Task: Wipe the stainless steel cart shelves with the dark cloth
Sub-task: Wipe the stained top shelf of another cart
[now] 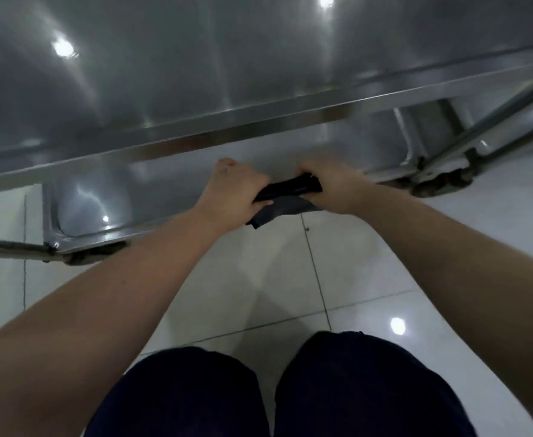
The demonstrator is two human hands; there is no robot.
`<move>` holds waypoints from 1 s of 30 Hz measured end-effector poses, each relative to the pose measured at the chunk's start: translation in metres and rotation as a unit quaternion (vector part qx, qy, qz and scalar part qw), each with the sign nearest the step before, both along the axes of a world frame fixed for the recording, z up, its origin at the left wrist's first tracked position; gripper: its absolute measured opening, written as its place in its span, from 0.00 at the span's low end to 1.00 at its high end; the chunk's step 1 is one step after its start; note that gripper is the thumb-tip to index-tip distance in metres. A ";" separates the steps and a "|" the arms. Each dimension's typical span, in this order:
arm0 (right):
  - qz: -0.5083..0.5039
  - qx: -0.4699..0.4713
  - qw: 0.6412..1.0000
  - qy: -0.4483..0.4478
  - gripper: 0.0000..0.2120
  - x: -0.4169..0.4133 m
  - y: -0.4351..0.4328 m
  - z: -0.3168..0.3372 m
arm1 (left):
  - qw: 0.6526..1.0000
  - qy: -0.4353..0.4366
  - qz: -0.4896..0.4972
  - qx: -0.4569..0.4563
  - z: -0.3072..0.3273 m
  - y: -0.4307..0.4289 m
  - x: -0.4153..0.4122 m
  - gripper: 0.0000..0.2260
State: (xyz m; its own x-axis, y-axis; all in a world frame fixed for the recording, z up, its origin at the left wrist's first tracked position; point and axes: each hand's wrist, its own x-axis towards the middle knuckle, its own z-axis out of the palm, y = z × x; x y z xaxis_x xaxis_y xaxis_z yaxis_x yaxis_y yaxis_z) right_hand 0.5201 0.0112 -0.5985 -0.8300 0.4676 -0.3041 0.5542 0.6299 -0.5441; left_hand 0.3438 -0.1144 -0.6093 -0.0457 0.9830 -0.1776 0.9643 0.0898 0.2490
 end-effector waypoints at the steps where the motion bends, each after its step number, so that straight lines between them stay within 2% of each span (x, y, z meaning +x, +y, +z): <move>1: -0.005 -0.004 1.000 -0.014 0.13 0.012 -0.003 0.004 | 1.000 -0.005 0.002 -0.014 0.005 0.004 0.015 0.08; 3: -0.039 -0.036 0.998 -0.046 0.14 0.030 -0.012 0.014 | 0.999 -0.018 0.020 -0.028 0.015 0.005 0.038 0.08; 5: -0.066 -0.044 0.995 -0.062 0.10 0.043 -0.024 0.024 | 0.999 -0.024 0.019 -0.018 0.026 0.000 0.053 0.07; 8: -0.087 0.030 0.995 -0.039 0.06 0.064 -0.045 0.045 | 1.000 -0.004 -0.013 -0.021 0.053 -0.011 0.067 0.08; 11: -0.110 0.066 0.992 0.000 0.08 0.080 -0.067 0.082 | 0.999 0.013 -0.038 0.011 0.097 -0.028 0.075 0.14; 16: -0.195 0.097 0.973 0.081 0.09 0.105 -0.100 0.182 | 0.999 0.003 -0.036 0.037 0.203 -0.053 0.100 0.23; 19: -0.214 0.117 0.963 0.111 0.09 0.117 -0.112 0.245 | 0.998 -0.022 -0.012 0.065 0.266 -0.059 0.112 0.16; 22: -0.217 0.119 0.962 0.112 0.14 0.129 -0.112 0.311 | 0.996 -0.061 0.004 0.064 0.330 -0.058 0.122 0.10; 26: -0.224 0.140 0.957 0.123 0.15 0.141 -0.107 0.405 | 0.991 -0.109 0.001 0.083 0.421 -0.049 0.132 0.20; 30: -0.229 0.183 0.945 0.146 0.13 0.147 -0.100 0.492 | 0.983 -0.125 -0.008 0.138 0.505 -0.039 0.131 0.21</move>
State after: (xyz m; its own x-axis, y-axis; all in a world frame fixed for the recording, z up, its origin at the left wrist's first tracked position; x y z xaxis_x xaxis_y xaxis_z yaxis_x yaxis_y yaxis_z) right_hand 0.6675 -0.0892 -0.1061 -0.5387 0.8275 0.1581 0.6741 0.5360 -0.5083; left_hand 0.4748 -0.1536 -0.1038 -0.0195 0.9956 0.0915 0.8709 -0.0280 0.4907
